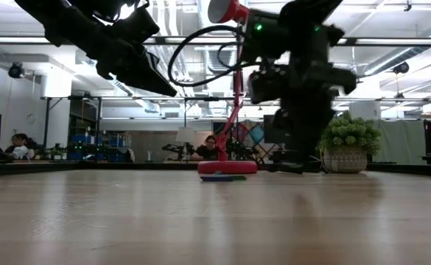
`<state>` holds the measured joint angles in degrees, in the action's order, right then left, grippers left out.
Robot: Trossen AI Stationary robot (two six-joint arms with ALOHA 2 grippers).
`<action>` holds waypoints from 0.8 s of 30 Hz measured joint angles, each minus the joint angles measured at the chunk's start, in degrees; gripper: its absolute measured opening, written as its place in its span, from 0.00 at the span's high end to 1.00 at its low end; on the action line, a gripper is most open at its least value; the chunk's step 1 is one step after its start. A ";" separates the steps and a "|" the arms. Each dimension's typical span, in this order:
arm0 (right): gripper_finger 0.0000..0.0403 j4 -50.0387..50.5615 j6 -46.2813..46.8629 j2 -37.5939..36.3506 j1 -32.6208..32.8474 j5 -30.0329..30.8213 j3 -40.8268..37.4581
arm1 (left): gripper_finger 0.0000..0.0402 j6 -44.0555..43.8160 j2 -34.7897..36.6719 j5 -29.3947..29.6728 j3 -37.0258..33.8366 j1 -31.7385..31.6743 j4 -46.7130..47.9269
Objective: Pick and place office supplies into organizer
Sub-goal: Put the bottom blue binder clip into the black desk organizer
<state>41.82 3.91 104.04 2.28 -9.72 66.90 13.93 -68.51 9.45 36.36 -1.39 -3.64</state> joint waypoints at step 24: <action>0.89 22.55 33.38 -18.01 14.80 0.74 -8.61 | 0.94 -0.11 0.00 -0.20 -0.11 0.00 0.20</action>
<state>64.37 37.28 86.03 17.09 -8.98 58.29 13.82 -68.51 9.26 36.25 -1.39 -3.43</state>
